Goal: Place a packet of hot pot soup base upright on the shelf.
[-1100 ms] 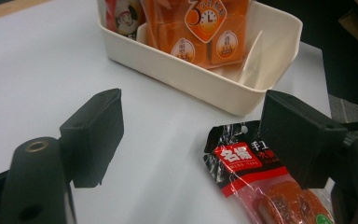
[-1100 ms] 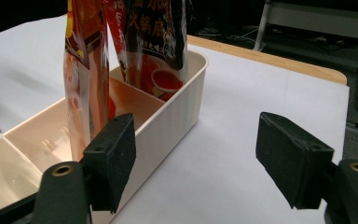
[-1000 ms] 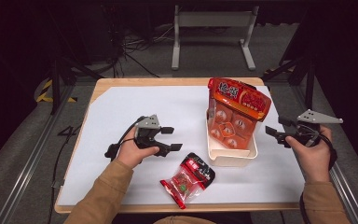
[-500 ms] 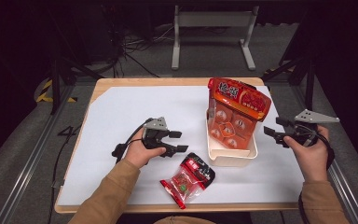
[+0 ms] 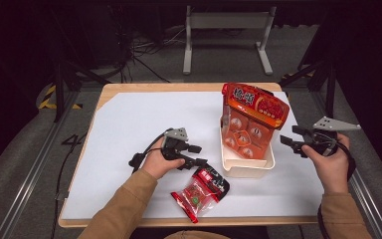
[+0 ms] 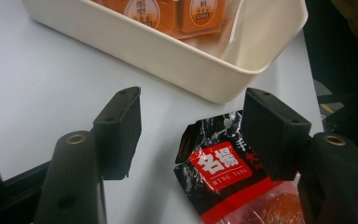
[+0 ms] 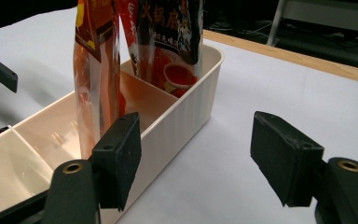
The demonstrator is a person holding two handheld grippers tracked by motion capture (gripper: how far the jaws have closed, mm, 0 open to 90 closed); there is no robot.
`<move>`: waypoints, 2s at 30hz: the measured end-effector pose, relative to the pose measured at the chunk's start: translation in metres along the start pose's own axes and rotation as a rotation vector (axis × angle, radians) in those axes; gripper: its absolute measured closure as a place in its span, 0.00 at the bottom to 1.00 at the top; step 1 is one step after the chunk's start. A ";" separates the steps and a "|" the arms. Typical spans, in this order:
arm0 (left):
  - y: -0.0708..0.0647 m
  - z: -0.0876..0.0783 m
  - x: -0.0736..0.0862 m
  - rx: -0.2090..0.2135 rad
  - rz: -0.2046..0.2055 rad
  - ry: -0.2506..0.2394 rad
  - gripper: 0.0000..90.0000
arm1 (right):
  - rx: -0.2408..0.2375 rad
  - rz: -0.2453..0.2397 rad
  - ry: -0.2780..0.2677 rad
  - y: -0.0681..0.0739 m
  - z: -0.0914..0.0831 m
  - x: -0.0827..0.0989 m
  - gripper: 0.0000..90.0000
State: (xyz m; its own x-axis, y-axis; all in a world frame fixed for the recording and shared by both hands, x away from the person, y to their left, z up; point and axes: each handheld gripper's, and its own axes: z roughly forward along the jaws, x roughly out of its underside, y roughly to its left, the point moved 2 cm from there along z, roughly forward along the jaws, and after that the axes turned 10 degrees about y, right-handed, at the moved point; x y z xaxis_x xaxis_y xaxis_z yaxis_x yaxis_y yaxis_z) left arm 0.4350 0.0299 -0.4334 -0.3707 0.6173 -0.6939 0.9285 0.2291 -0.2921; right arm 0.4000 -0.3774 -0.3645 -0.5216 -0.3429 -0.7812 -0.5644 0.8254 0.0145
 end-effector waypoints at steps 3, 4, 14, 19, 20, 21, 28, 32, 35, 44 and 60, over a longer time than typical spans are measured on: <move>0.001 0.004 0.000 -0.006 -0.005 0.028 0.39 | -0.002 0.003 0.003 0.000 0.001 0.000 0.38; 0.001 0.004 0.000 -0.006 -0.005 0.028 0.37 | -0.002 0.003 0.003 0.000 0.001 0.000 0.38; 0.001 0.017 0.000 0.010 0.036 0.088 0.43 | -0.008 0.000 0.009 0.001 0.003 0.000 0.38; 0.004 0.024 0.001 0.034 0.031 0.106 0.52 | -0.011 -0.002 0.012 0.001 0.004 0.000 0.38; 0.004 0.025 0.001 0.037 0.029 0.111 0.52 | -0.012 -0.002 0.011 0.001 0.004 0.000 0.38; 0.004 0.026 0.001 0.042 0.030 0.112 0.52 | -0.011 -0.004 0.013 0.001 0.004 0.000 0.38; 0.004 0.035 0.002 0.074 0.025 0.135 0.55 | -0.014 -0.004 0.017 0.002 0.005 0.000 0.38; 0.004 0.037 0.002 0.077 0.025 0.150 0.56 | -0.015 -0.006 0.018 0.002 0.005 0.000 0.38; 0.004 0.040 0.003 0.089 0.026 0.166 0.58 | -0.017 -0.008 0.018 0.002 0.006 0.000 0.38; 0.003 0.040 0.005 0.077 0.052 0.193 0.68 | -0.016 -0.004 0.023 0.002 0.006 0.000 0.37; 0.003 0.037 0.007 0.067 0.084 0.233 0.93 | -0.011 -0.008 0.027 0.002 0.007 0.000 0.38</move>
State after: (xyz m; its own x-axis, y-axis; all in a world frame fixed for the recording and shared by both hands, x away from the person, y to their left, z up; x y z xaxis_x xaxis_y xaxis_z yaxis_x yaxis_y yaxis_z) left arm 0.4342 0.0064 -0.4635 -0.2702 0.7904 -0.5497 0.9494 0.1239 -0.2885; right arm 0.4030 -0.3727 -0.3689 -0.5337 -0.3617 -0.7644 -0.5757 0.8175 0.0151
